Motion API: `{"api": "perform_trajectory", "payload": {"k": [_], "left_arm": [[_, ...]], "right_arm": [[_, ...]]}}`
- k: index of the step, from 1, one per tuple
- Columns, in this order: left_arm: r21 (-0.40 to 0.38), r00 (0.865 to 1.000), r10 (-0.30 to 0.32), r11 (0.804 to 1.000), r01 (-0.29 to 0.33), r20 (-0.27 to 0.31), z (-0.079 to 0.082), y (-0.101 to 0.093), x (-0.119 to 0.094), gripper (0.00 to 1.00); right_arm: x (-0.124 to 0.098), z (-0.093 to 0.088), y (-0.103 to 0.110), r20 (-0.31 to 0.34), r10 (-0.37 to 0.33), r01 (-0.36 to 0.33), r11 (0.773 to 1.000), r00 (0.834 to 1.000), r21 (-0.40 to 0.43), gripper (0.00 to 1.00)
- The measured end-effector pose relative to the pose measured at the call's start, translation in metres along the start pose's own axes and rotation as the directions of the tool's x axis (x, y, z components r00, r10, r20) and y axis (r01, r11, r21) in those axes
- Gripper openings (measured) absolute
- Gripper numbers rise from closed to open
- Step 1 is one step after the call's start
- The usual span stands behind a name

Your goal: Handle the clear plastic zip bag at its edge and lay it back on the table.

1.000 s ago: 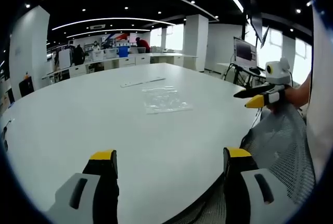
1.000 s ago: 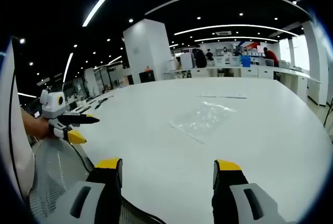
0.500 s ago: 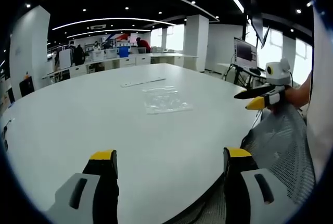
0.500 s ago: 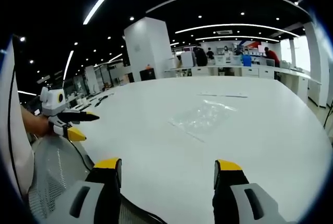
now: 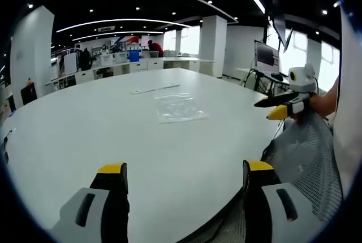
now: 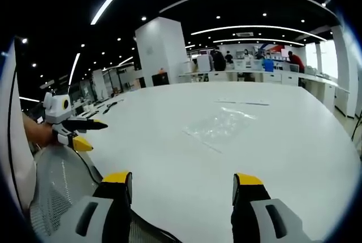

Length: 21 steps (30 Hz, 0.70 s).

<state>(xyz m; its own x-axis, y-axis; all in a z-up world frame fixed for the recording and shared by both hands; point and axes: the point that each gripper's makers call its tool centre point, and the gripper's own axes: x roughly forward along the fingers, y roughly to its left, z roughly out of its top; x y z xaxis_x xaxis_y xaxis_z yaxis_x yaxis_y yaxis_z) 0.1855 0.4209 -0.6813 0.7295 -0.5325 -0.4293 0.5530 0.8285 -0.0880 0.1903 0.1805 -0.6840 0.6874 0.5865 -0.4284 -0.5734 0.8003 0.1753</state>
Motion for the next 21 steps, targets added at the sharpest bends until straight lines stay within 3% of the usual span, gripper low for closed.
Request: {"api": "perform_trajectory", "payload": {"k": [21], "left_arm": [[-0.002,1.000,0.004,1.000,-0.004,0.002,-0.0005,0.0021,0.0004,0.81]], "right_arm": [[0.0009,-0.0028,0.0008,-0.020,0.003,-0.003,1.000,1.000,-0.008,0.71]]}}
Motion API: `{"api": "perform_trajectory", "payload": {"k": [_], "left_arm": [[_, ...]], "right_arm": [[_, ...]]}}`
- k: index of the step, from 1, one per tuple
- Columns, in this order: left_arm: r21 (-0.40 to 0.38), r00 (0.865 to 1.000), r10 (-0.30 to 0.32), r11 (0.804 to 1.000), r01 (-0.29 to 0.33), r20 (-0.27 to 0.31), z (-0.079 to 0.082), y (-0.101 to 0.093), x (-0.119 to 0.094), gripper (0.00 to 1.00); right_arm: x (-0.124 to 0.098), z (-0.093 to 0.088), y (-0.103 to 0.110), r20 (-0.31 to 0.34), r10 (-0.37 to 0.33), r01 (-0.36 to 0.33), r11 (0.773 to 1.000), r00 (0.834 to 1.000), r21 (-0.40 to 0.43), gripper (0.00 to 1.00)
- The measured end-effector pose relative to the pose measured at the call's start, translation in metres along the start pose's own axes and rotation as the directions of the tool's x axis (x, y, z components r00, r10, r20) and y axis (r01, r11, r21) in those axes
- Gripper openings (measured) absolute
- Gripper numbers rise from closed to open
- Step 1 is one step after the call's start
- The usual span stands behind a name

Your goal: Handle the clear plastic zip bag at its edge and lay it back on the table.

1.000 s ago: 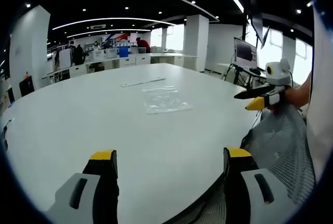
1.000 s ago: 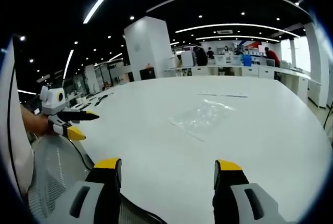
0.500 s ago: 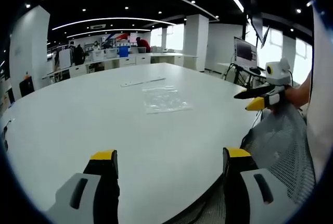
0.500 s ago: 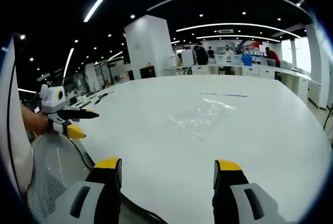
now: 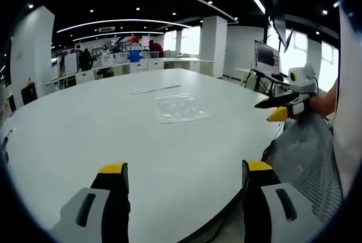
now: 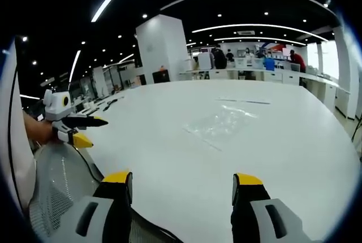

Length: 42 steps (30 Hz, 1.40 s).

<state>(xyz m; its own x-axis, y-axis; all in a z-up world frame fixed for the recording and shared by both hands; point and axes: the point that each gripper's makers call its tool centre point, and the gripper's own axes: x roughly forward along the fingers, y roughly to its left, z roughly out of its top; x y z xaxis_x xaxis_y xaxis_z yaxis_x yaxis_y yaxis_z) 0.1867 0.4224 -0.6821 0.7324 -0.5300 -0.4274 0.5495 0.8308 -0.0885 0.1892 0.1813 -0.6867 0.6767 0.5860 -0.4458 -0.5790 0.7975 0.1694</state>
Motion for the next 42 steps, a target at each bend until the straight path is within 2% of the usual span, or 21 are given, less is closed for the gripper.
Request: {"api": "perform_trajectory", "payload": {"k": [12,17,20,32,42], "left_arm": [[-0.003,1.000,-0.001,1.000,0.001,-0.002,0.001,-0.002,0.000,0.80],[-0.003,1.000,-0.002,1.000,0.002,-0.005,0.001,-0.003,0.000,0.80],[-0.002,1.000,-0.002,1.000,0.002,-0.006,0.002,-0.003,0.000,0.80],[-0.004,1.000,0.003,1.000,-0.003,-0.007,0.008,-0.009,-0.001,0.79],[-0.015,1.000,0.014,1.000,-0.014,-0.010,0.007,-0.006,-0.002,0.78]], "right_arm": [[-0.001,0.000,0.000,-0.011,0.001,-0.001,1.000,1.000,-0.013,0.70],[0.000,0.004,-0.003,-0.027,0.002,-0.004,0.999,1.000,-0.052,0.66],[0.003,0.004,-0.006,-0.048,0.008,-0.011,0.997,0.999,-0.081,0.64],[0.015,0.019,-0.007,-0.061,0.029,-0.036,0.991,0.998,-0.130,0.63],[0.033,0.025,-0.014,-0.093,0.052,-0.067,0.983,0.994,-0.171,0.62]]}}
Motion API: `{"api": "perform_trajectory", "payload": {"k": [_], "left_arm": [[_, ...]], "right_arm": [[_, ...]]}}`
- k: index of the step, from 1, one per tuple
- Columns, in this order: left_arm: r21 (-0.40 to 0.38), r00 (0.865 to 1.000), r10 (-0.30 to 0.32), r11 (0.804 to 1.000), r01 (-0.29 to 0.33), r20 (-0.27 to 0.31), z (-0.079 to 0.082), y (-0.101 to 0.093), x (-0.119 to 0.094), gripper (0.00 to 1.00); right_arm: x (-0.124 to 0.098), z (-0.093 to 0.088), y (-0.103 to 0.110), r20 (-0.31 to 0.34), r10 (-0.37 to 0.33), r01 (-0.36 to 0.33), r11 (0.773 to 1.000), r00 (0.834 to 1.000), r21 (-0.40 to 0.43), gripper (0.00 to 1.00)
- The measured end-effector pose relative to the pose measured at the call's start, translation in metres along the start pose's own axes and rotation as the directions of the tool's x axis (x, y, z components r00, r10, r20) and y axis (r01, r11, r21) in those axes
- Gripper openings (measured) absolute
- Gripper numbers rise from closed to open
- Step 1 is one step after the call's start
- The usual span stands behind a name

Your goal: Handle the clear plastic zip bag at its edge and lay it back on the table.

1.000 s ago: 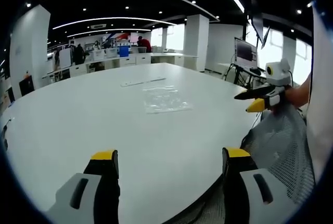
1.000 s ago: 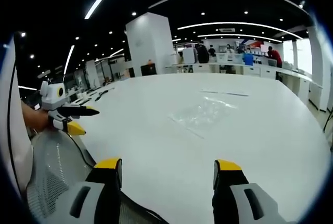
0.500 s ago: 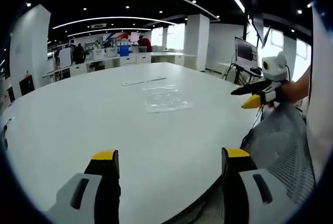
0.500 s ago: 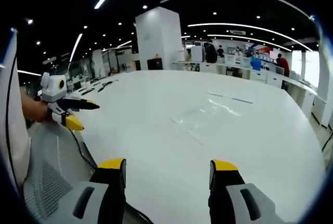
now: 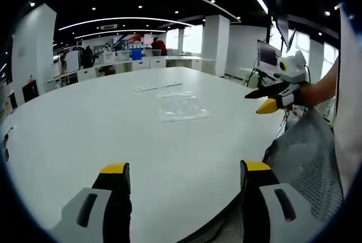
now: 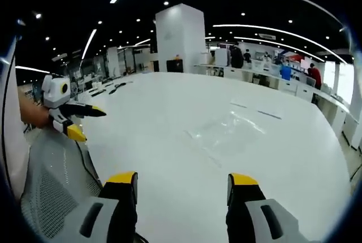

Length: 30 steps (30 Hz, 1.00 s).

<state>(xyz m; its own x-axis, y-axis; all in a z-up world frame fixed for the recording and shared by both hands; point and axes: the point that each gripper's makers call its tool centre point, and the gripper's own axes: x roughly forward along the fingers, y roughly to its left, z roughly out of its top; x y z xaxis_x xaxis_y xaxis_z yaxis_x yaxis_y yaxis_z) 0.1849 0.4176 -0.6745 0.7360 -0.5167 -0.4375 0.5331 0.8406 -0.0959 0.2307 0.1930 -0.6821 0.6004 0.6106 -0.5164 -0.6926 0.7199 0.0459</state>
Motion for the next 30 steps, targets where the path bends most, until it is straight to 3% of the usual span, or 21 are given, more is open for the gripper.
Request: {"api": "perform_trajectory", "payload": {"k": [9,30], "left_arm": [[-0.003,1.000,0.005,1.000,-0.005,-0.001,-0.001,0.002,0.000,0.78],[-0.009,1.000,0.017,1.000,-0.017,-0.011,-0.005,0.008,0.002,0.77]], "right_arm": [[0.016,0.005,-0.007,-0.028,0.016,-0.017,0.999,0.999,-0.042,0.61],[0.053,-0.006,-0.021,-0.116,0.040,-0.050,0.995,0.992,-0.088,0.56]]}}
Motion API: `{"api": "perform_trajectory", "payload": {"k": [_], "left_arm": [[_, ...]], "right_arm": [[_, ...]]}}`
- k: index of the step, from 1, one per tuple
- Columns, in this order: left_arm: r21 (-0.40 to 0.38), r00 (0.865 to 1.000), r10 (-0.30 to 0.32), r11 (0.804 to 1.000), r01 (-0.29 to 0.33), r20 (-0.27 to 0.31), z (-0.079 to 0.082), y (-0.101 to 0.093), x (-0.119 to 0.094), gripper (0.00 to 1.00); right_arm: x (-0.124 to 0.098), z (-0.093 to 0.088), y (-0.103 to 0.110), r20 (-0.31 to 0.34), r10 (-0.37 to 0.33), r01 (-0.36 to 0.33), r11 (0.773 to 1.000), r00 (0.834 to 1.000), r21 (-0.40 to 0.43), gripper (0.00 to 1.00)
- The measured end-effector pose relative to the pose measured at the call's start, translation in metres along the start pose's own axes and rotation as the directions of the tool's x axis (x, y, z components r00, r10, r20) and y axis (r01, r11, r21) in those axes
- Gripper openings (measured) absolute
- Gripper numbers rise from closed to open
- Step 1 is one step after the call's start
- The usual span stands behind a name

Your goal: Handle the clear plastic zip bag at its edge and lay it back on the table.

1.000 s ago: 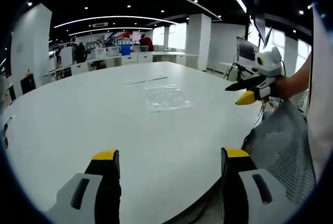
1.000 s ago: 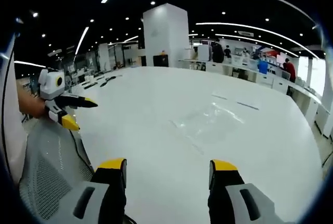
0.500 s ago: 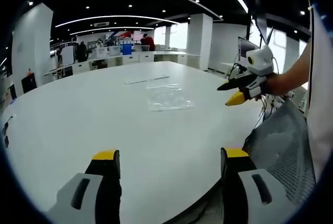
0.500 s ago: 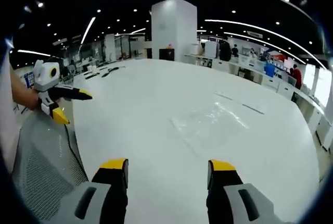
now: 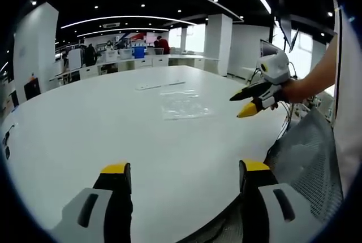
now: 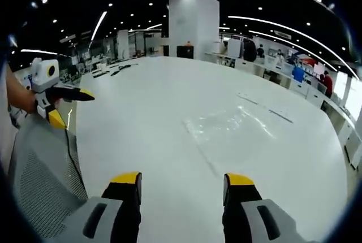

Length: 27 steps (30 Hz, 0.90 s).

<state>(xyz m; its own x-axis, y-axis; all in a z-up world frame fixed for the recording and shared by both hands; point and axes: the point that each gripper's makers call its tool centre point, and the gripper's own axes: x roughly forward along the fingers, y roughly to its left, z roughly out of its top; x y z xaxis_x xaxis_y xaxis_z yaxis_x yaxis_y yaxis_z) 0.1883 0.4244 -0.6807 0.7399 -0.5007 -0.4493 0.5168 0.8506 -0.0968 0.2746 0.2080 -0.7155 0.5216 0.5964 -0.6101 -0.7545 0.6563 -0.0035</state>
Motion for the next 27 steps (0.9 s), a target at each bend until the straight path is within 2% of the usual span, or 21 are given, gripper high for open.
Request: {"api": "perform_trajectory", "payload": {"k": [10,27], "left_arm": [[-0.003,1.000,0.001,1.000,-0.001,-0.005,-0.003,0.003,0.001,0.76],[-0.003,1.000,0.005,1.000,-0.005,-0.010,-0.014,0.013,0.002,0.76]], "right_arm": [[0.011,-0.005,-0.014,-0.037,-0.006,0.005,1.000,0.999,-0.015,0.53],[0.036,-0.003,-0.034,-0.084,-0.013,0.008,0.998,0.996,-0.060,0.48]]}}
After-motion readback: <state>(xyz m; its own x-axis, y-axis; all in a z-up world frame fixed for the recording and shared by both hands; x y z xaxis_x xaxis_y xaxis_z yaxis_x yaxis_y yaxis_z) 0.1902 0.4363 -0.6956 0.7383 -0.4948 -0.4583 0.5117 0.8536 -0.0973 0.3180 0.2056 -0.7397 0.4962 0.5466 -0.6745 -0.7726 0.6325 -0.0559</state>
